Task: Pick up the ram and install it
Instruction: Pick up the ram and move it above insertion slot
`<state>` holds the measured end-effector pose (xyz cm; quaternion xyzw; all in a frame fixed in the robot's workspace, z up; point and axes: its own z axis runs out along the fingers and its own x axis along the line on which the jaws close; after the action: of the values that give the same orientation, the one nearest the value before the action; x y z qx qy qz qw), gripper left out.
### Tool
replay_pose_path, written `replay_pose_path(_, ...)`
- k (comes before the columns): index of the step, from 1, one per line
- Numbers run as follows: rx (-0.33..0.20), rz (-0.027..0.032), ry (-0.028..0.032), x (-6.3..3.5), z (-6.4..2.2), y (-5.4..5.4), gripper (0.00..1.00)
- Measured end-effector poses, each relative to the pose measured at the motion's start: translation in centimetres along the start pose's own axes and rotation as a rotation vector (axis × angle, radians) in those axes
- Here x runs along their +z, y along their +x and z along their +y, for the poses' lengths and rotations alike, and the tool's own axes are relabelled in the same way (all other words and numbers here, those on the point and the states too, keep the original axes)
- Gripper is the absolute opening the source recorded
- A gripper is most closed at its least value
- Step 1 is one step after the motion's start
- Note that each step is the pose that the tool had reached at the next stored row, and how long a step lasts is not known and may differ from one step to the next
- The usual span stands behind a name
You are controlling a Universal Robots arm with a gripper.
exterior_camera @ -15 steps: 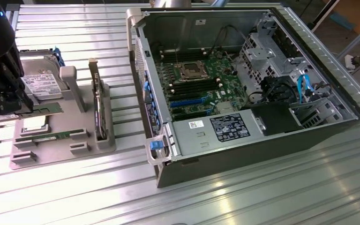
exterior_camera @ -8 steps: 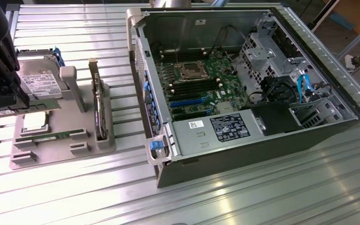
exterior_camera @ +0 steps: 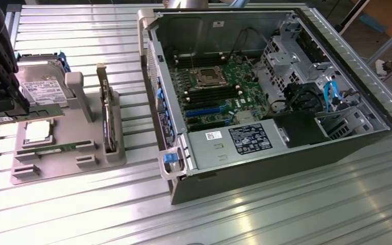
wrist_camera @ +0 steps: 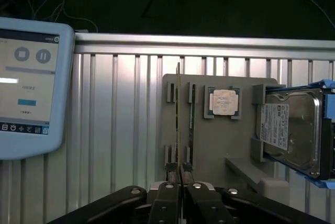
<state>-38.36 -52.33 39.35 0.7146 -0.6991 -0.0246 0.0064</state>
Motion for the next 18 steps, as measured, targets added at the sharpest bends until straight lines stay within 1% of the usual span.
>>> replay_pose_path(6, 0.000, 0.0002, -0.0001, -0.02, 0.00, 0.0, 0.12)
replay_pose_path(8, 0.000, 0.0003, -0.0002, -0.03, -0.13, 0.0, 0.12)
replay_pose_path(13, 0.000, 0.0002, -0.0003, -0.06, -0.99, 0.0, 0.12)
replay_pose_path(15, 0.000, 0.0002, -0.0007, -0.09, -1.64, 0.0, 0.12)
replay_pose_path(18, 0.000, 0.0002, -0.0012, -0.12, -2.30, 0.0, 0.12)
